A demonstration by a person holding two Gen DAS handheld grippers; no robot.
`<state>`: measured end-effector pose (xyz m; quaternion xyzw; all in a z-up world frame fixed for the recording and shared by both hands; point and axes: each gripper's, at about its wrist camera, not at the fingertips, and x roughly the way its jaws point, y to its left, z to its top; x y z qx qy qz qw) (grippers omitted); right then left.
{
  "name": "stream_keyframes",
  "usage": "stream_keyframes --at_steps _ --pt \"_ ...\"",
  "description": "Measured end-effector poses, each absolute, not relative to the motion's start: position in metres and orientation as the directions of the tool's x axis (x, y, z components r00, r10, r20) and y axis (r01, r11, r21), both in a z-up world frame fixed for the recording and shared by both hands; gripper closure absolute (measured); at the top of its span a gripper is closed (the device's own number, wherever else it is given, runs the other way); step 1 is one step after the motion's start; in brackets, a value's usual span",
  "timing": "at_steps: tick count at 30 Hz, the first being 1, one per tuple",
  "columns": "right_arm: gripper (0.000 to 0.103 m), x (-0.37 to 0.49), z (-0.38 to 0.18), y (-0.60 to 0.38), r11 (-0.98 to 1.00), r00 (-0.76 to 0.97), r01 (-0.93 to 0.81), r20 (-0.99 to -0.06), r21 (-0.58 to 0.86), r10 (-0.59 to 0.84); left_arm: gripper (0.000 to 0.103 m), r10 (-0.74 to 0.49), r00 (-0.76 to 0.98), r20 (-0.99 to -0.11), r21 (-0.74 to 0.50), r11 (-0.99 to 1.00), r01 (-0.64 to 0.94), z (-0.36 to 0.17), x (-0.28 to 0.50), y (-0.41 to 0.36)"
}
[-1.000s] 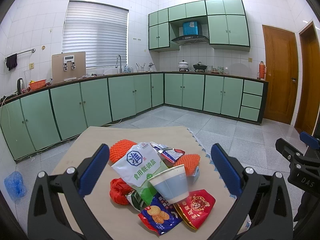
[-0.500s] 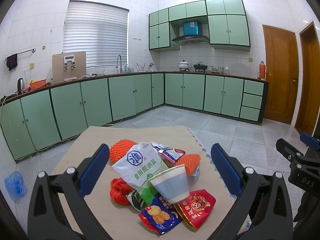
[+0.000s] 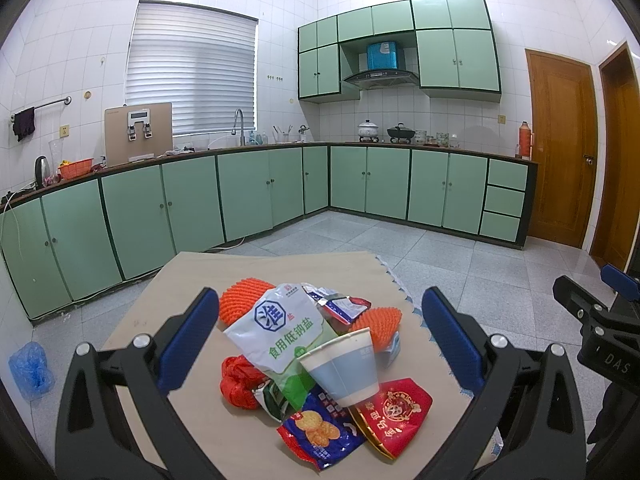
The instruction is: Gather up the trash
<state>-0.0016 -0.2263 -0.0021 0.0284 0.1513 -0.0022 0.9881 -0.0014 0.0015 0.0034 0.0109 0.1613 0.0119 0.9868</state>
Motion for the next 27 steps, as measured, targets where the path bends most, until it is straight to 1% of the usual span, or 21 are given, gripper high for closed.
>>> stream_keyframes --at_steps 7,11,17,20,27 --pt "0.006 -0.001 -0.003 -0.226 0.998 0.954 0.011 -0.3 0.057 0.006 0.005 0.028 0.947 -0.321 0.017 1.0 -0.024 0.0 0.001 0.006" --pt "0.006 0.006 -0.006 -0.221 0.998 0.951 -0.002 -0.309 0.064 0.022 0.005 0.059 0.948 -0.313 0.022 0.998 -0.055 -0.002 0.01 0.023" --pt "0.006 0.022 -0.012 -0.206 0.996 0.944 -0.037 -0.325 0.079 0.061 0.005 0.158 0.924 -0.348 0.025 0.987 -0.16 -0.011 0.028 0.068" --pt "0.008 0.034 -0.02 -0.191 0.993 0.934 -0.075 -0.341 0.09 0.102 0.005 0.213 0.905 -0.369 0.061 0.977 -0.205 -0.022 0.035 0.091" --pt "0.01 0.058 -0.042 -0.144 0.979 0.894 -0.178 -0.4 0.097 0.202 0.005 0.267 0.874 -0.407 0.07 0.963 -0.261 -0.038 0.041 0.128"
